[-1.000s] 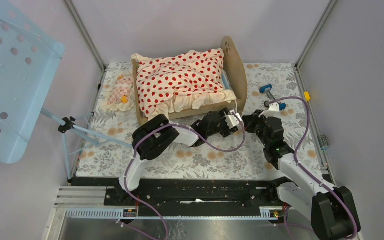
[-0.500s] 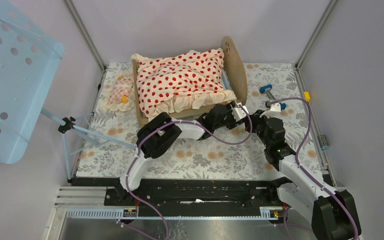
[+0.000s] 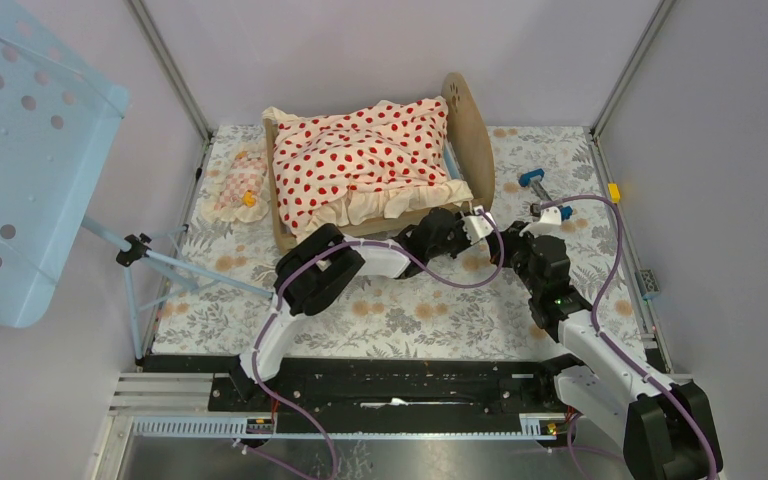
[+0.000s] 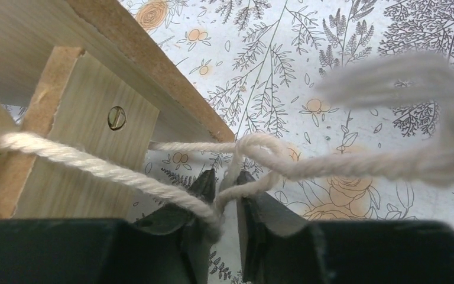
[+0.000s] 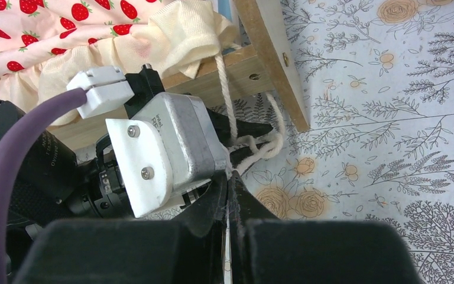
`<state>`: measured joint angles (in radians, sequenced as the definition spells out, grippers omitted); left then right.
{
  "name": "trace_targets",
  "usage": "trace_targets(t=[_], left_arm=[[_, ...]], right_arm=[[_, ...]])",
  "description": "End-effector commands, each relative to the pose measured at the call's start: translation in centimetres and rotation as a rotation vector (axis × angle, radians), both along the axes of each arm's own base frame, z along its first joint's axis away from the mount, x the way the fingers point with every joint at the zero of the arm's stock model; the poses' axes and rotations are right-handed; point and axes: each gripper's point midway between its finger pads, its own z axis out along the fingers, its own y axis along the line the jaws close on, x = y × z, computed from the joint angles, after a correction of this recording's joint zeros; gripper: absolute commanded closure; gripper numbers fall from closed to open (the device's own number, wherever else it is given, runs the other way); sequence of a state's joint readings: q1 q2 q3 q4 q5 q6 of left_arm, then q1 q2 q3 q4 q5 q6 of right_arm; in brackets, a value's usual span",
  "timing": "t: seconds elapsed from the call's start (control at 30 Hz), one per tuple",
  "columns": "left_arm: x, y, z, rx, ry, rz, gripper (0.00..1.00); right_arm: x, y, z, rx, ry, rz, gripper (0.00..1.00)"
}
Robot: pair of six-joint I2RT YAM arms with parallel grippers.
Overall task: Set up the pet bed
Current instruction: Tie the ropes to the bed frame.
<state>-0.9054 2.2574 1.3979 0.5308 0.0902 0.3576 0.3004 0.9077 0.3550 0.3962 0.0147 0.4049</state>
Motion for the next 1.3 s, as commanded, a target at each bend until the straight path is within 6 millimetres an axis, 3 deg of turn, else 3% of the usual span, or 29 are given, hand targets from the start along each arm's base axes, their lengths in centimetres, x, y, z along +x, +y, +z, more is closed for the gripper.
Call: trace_targets(t=[0.0, 0.17, 0.37, 0.67, 1.27], left_arm=[[0.0, -1.5, 2.0, -0.07, -0.003, -0.038, 0.8], [-1.1, -1.1, 2.2, -0.081, 0.023, -0.063, 1.0], [-2.8, 0.0, 3.2, -0.107, 0.044, -0.088, 1.0], [-4.5, 2.1, 3.1, -0.099, 0.088, -0.069, 1.0], [-3.5, 6.7, 3.3, -0.077, 0.168, 0.064, 1.0]], right_arm=[[0.5, 0.1, 2.0, 0.021, -0.052, -0.006, 1.0], [0.5, -0.3, 2.1, 0.012, -0.05, -0.027, 1.0], [0.7, -0.9, 1.9, 0.015, -0.023, -0.072, 1.0], [0.6, -1.8, 1.3, 0.017, 0.014, -0.132, 1.0], [1.4, -4.1, 0.5, -0.019, 0.097, -0.286, 1.0]])
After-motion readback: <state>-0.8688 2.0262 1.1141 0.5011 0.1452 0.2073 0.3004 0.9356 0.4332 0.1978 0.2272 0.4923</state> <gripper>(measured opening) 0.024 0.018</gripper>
